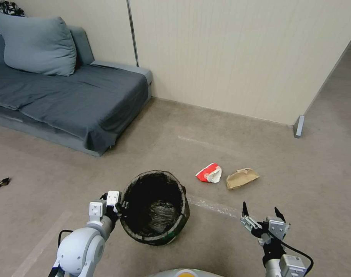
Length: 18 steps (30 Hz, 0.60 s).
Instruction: Pick up the trash bin, then pick up the garbage from the floor and place it into the trash bin.
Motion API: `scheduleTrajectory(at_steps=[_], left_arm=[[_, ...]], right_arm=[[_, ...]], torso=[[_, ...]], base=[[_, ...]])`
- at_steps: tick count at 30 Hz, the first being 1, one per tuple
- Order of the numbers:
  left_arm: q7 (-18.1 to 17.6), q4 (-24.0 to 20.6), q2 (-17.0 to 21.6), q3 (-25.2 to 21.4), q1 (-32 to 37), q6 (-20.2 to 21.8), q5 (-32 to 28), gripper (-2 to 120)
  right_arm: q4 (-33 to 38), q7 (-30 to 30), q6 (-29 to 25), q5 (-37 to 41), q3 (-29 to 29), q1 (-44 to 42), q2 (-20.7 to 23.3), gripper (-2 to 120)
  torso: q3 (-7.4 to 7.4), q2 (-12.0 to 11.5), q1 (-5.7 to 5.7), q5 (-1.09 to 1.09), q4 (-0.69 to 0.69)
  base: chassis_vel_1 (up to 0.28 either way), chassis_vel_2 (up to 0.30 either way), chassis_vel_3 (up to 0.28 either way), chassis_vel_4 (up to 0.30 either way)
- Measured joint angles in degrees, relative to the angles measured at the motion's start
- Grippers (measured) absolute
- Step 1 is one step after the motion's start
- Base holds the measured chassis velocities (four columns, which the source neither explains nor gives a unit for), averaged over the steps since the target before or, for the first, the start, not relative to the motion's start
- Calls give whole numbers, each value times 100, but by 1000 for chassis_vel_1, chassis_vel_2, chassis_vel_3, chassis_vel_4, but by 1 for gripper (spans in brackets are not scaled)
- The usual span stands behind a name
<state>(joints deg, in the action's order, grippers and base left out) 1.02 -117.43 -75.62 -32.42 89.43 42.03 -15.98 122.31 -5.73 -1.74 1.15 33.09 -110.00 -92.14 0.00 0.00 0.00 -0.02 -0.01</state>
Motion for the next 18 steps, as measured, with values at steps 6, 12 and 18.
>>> scheduleTrajectory(at_steps=[6,12,18], left_arm=[[-11,-140,-14,-45,79,19,-5,5],[18,-823,-3,-291,355,-204,-1,1],[22,-1516,-105,-489,679,-367,-18,1]], right_arm=[[20,-9,-6,9,13,17,0,100],[232,-24,21,62,61,49,0,100],[337,-33,71,103,108,53,0,100]], torso=[[1,0,0,-2,0],[1,-1,0,3,2],[1,-1,0,3,2]], base=[[0,0,0,0],[0,0,0,0],[0,0,0,0]])
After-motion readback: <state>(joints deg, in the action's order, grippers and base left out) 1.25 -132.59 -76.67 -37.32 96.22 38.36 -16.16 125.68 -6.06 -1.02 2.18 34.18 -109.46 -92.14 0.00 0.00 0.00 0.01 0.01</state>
